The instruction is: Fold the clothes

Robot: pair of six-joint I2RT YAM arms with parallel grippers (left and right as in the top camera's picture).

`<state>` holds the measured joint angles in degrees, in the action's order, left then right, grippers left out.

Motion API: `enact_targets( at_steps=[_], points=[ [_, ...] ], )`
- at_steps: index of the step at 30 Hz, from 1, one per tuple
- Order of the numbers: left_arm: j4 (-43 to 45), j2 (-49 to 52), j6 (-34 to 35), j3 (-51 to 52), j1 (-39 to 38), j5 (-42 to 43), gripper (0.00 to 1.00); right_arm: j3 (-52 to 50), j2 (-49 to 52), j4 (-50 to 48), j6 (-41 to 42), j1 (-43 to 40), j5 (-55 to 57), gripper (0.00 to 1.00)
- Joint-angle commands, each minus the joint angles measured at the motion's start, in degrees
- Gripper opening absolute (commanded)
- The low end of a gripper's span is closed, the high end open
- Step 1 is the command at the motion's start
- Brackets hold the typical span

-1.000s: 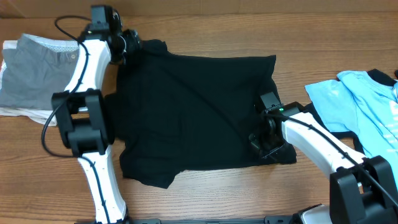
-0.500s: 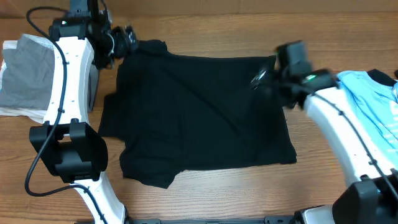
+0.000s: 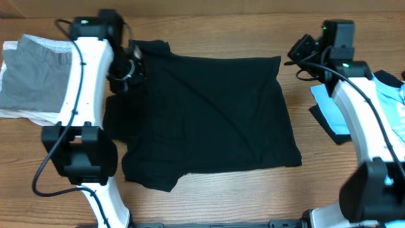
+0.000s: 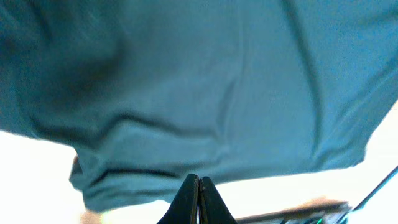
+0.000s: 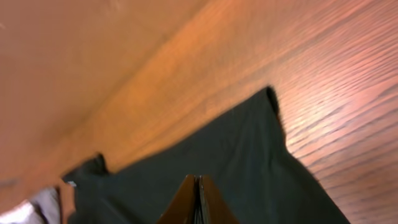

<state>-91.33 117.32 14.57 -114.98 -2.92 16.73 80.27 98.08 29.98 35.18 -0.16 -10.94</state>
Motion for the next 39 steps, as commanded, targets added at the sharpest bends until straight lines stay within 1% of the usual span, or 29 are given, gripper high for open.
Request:
enact_targets(
  at_steps=[1, 4, 8, 12, 16, 19, 30, 39],
  points=[
    [-2.6, -0.8, -0.8, 2.1, -4.9, -3.5, 0.04, 0.9, 6.0, -0.4, -0.7, 0.4, -5.0, 0.04],
    [-2.9, -0.8, -0.8, 6.0, -7.8, -3.4, 0.04, 0.9, 8.1, -0.4, -0.7, 0.4, -5.0, 0.04],
    [0.6, -0.8, 1.1, 14.3, -10.3, -3.4, 0.04, 0.9, 9.5, -0.6, -2.9, 0.4, -5.7, 0.04],
    [5.0, -0.8, 3.3, 23.1, -11.3, -3.0, 0.04, 0.9, 10.1, -0.8, -3.8, 0.4, -5.7, 0.04],
    [8.1, -0.8, 3.2, 31.1, -11.4, -1.7, 0.04, 0.9, 12.1, -0.6, -3.8, 0.4, -5.6, 0.04],
    [10.0, -0.8, 3.2, 35.2, -11.4, -1.7, 0.04, 0.9, 14.2, -0.6, -3.7, 0.4, -5.7, 0.04],
    [11.8, -0.9, 2.6, 43.6, -12.6, -2.3, 0.04, 0.9, 18.8, -3.4, -3.5, 0.4, -6.2, 0.04],
    [16.1, -0.9, 3.3, 46.0, -12.7, -2.3, 0.04, 0.9, 22.2, -4.2, -3.5, 0.8, -7.1, 0.04]
  ],
)
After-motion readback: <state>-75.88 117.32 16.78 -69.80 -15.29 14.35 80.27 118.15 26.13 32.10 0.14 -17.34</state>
